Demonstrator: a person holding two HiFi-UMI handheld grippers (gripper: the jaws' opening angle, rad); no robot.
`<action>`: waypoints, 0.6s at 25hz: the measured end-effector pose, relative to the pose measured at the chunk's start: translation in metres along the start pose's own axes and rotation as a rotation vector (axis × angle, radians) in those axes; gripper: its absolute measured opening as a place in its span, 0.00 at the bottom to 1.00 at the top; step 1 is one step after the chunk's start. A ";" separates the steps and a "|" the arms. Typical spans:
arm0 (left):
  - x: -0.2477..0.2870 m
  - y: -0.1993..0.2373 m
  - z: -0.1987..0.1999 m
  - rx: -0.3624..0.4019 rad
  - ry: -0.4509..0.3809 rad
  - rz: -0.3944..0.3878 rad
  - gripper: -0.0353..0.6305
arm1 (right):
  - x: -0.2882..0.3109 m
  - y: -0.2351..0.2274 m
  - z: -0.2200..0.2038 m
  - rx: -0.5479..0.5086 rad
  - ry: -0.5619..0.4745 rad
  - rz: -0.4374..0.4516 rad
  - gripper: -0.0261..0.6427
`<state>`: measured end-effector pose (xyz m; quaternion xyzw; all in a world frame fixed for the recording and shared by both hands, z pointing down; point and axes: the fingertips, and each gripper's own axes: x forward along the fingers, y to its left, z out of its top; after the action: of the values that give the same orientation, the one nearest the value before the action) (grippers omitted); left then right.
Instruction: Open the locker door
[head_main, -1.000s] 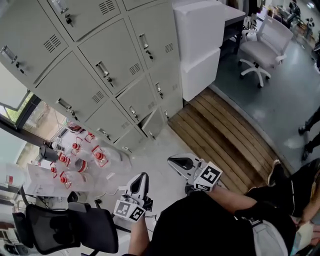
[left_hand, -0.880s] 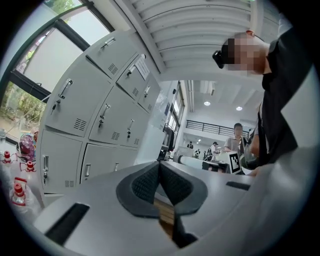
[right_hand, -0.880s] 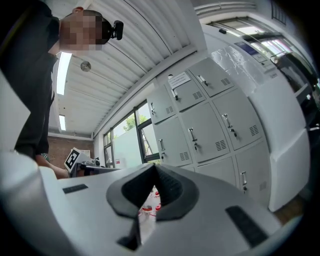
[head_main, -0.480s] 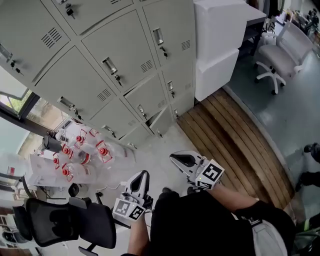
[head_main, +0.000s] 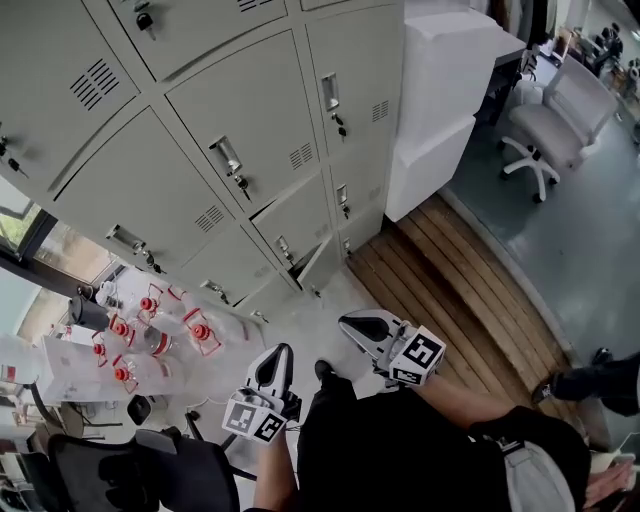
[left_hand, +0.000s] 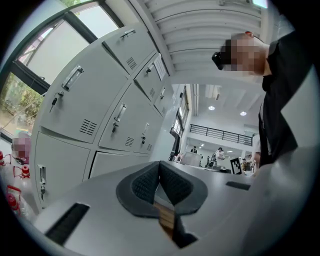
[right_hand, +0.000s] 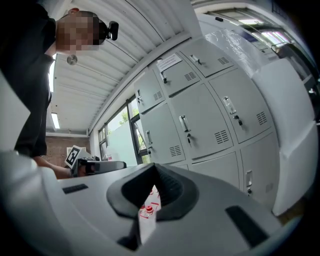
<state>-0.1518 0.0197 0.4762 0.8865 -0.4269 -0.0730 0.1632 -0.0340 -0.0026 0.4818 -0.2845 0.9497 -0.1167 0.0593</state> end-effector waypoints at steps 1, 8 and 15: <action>0.004 0.010 0.006 -0.001 -0.006 -0.006 0.08 | 0.011 -0.003 0.004 -0.012 0.003 0.000 0.05; 0.027 0.068 0.043 0.006 -0.014 -0.061 0.08 | 0.087 -0.023 0.040 -0.081 -0.036 -0.029 0.05; 0.037 0.118 0.061 0.022 0.011 -0.106 0.08 | 0.146 -0.043 0.057 -0.145 -0.045 -0.079 0.05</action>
<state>-0.2311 -0.0917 0.4613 0.9100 -0.3792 -0.0718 0.1517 -0.1228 -0.1291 0.4308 -0.3278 0.9422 -0.0433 0.0550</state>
